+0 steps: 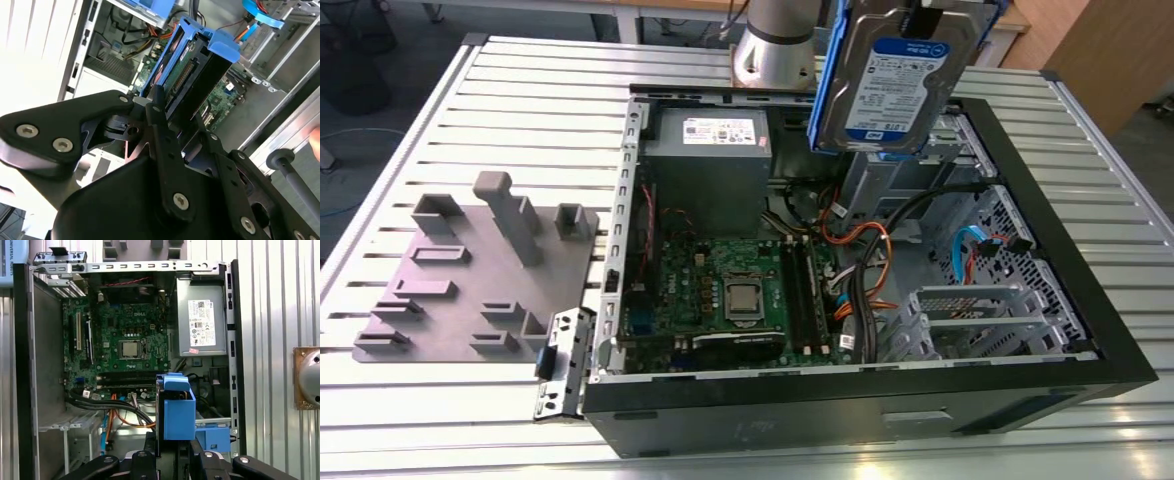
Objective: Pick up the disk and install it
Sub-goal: 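Pick up the disk, then insert the disk into the insertion slot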
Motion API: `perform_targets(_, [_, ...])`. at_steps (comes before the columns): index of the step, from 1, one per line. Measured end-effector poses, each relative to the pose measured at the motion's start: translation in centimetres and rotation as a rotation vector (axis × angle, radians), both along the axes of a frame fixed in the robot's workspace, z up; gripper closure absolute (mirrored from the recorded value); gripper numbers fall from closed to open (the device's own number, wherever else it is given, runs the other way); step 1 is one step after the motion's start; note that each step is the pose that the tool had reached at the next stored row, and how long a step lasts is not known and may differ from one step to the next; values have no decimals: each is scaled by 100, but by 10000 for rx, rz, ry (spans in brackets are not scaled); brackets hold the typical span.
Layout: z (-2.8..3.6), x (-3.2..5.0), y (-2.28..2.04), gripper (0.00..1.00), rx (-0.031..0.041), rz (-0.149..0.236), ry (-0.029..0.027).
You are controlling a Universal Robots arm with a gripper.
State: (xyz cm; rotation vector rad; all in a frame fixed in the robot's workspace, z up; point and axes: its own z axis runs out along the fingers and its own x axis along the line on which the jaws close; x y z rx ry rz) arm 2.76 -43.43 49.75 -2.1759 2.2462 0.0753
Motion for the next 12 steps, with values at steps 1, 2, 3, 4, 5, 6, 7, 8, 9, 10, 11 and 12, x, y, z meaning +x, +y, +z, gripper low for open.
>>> perform_targets(1, [0,0,-21,65,0,0,0])
perform_targets(2, [0,0,-42,65,1,0,0])
perform_targets(3, [0,0,-61,65,0,0,0])
perform_targets(4, [-1,0,-80,65,1,0,0])
perform_targets(5, [0,0,-99,65,1,0,0])
perform_targets(6, [0,0,-117,65,0,0,0])
perform_targets(7, [0,0,-136,65,0,0,0])
perform_targets(8, [0,0,-156,65,0,0,0])
perform_targets(9, [-1,0,-176,65,1,0,0])
perform_targets(10, [0,0,-239,65,0,0,0])
perform_targets(11, [-1,0,-260,65,0,0,0])
perform_targets(12, [-1,0,-283,65,0,0,0])
